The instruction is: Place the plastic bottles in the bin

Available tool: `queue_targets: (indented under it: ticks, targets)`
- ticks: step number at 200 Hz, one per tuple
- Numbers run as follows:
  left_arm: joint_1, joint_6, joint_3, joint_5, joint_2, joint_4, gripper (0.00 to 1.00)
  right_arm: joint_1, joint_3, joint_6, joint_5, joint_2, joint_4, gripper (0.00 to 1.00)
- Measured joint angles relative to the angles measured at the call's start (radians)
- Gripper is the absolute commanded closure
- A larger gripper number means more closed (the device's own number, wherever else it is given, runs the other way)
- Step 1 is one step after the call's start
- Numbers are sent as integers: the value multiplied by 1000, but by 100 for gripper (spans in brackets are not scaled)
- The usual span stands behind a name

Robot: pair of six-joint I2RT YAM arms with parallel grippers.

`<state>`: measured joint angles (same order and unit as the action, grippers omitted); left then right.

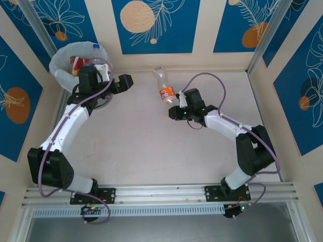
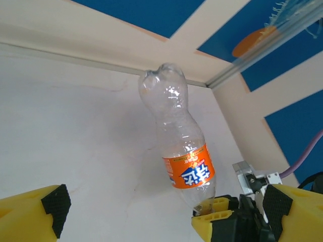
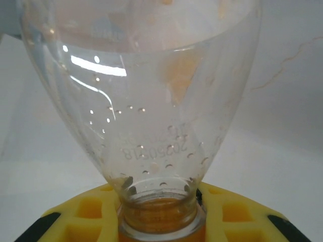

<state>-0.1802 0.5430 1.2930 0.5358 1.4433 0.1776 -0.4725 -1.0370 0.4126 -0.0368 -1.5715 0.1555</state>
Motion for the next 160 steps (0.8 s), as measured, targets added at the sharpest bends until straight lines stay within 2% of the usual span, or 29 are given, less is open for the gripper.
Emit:
queue_targets:
  ticks: [31,85,160]
  targets:
    - [-21,60,-26,110,24,-118,1,-13,53,48,-51,72,-87,100]
    - [-75,119,-50,208,61,-256,1,-58,90,108,-144,136,-219,100]
    - [-121,140,-39,230,121,-297,1,-122,89,141,-244,137,-309,100]
